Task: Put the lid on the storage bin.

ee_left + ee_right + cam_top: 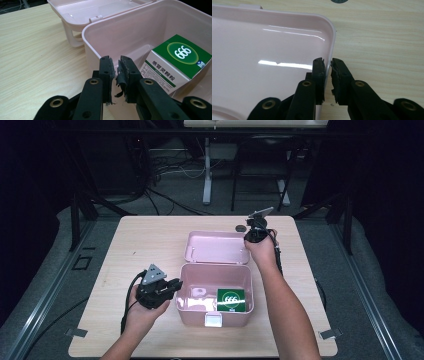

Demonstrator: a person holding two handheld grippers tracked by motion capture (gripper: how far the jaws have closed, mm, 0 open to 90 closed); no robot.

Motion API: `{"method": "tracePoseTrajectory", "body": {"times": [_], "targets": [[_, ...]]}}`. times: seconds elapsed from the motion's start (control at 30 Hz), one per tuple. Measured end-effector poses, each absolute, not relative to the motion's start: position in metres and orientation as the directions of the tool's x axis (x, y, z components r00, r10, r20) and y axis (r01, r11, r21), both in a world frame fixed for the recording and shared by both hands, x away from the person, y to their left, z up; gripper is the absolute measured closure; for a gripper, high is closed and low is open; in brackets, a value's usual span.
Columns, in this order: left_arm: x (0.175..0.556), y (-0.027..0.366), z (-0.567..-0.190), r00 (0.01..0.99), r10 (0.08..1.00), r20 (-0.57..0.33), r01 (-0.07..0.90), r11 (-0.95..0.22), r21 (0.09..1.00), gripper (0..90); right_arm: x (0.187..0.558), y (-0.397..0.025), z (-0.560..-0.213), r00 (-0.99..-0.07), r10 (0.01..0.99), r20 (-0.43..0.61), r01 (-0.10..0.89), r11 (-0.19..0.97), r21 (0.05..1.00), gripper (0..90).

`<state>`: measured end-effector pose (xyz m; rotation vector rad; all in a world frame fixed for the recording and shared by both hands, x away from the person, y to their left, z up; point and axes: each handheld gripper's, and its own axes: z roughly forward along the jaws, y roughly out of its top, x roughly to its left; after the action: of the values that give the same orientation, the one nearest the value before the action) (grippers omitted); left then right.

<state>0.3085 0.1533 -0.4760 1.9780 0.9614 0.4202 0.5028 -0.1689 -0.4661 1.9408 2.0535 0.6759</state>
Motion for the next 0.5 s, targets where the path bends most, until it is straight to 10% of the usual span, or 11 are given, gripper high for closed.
{"method": "tracePoseTrajectory", "body": {"times": [0.5], "targets": [[0.3088, 0.1532, -0.476, 0.645, 0.762, -0.065, 0.465, -0.323, 0.824, 80.2, 0.5018, -0.165, -0.4613, -0.085, 0.988, 0.126, 0.879, 0.015, 0.477, 85.6]]}}
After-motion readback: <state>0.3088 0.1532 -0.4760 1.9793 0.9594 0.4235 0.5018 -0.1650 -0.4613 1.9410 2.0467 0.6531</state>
